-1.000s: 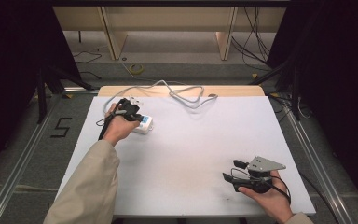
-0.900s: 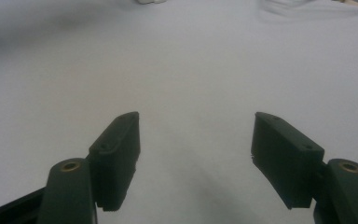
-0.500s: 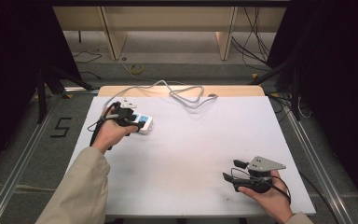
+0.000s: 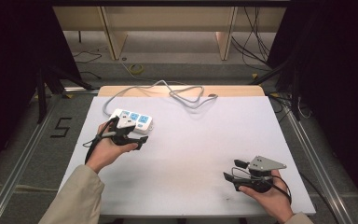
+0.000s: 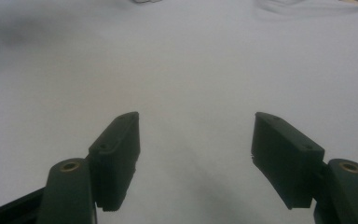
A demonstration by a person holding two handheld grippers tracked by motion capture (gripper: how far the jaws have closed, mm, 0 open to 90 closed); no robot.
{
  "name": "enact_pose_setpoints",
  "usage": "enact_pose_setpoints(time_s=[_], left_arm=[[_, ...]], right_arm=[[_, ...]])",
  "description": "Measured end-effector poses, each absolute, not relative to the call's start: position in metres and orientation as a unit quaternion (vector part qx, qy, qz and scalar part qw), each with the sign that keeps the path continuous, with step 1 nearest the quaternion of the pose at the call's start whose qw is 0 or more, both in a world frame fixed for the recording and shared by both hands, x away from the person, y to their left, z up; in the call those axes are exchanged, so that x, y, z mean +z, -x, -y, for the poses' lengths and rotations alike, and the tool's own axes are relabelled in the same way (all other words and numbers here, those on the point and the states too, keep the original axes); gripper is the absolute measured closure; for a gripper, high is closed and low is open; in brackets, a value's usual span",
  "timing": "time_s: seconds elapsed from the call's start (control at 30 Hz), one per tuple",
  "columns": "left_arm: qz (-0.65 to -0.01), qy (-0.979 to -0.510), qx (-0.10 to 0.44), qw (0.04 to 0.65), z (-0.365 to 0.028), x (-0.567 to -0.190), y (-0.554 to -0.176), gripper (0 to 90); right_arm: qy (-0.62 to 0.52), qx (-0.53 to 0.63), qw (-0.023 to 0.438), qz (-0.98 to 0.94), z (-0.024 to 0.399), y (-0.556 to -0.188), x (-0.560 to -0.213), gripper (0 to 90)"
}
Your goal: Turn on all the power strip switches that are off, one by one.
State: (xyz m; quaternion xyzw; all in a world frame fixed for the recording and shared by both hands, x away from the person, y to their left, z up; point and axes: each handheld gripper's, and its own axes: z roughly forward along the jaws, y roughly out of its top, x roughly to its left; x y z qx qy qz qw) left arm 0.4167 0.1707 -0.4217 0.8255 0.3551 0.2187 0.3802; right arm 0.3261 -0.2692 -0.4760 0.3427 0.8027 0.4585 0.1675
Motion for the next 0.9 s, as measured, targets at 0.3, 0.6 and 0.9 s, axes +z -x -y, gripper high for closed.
enact_pose_setpoints(time_s=[0.3, 0.6, 0.9], left_arm=[[-0.338, -0.825, 0.217, 0.397, -0.171, -0.443, -0.388, 27.8], [-0.34, -0.818, 0.227, 0.406, -0.183, -0.466, -0.36, 27.3], [-0.348, -0.811, 0.234, 0.407, -0.19, -0.474, -0.348, 25.2]], right_arm=[[-0.344, 0.457, 0.167, -0.803, 0.269, -0.326, -0.476, 33.3], [-0.344, 0.457, 0.167, -0.803, 0.27, -0.326, -0.476, 33.3], [-0.346, 0.458, 0.168, -0.802, 0.269, -0.326, -0.476, 33.3]])
